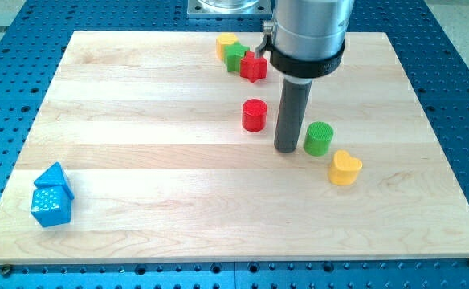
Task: Move the red circle to the bottom left of the red star
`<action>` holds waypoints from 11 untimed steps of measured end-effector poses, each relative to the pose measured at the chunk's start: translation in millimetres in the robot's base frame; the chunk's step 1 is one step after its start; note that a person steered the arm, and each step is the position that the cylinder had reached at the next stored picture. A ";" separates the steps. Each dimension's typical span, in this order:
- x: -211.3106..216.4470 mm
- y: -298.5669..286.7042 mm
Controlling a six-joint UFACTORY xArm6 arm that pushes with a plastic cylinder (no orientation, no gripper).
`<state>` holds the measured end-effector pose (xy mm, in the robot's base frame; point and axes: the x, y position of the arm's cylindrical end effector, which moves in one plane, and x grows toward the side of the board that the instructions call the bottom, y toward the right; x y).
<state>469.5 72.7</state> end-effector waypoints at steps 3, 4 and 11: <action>-99.3 -36.0; -55.4 -36.0; -80.3 -89.4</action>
